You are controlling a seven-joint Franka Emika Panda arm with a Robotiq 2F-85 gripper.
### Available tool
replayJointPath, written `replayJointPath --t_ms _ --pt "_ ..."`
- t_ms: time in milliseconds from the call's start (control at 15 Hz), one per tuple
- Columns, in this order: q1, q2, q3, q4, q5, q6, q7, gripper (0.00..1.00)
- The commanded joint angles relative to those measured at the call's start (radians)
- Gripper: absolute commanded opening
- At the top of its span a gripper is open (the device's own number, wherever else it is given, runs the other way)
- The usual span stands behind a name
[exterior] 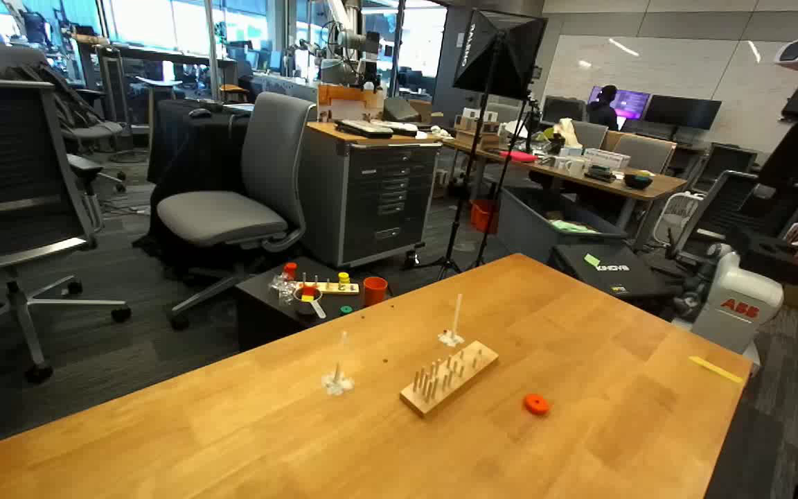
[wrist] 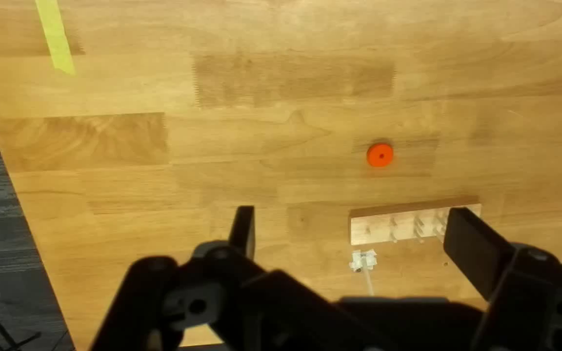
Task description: Pick up the orange object and put on the wood board
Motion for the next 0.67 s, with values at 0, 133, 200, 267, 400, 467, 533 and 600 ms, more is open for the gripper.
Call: replayJointPath --t_ms 0,133,200,267,400,467,533,600 --pt "-0.014 0.001 0.014 0.004 0.006 -0.002 -0.004 1.0" --pt "0.0 0.036 0.025 0.023 0.011 0.025 -0.004 1.0" --pt "0.005 0.055 0.035 0.027 0.011 0.044 0.003 1.0" --pt "0.017 0.092 0.051 0.036 0.007 0.066 0.003 1.0" --pt "0.037 0.179 0.086 0.057 0.005 0.116 0.02 1.0" --pt "0.047 0.23 0.105 0.071 0.007 0.145 0.027 1.0" --pt "0.056 0.29 0.127 0.092 0.003 0.171 0.046 1.0" --pt "0.061 0.343 0.146 0.111 -0.005 0.192 0.063 1.0"
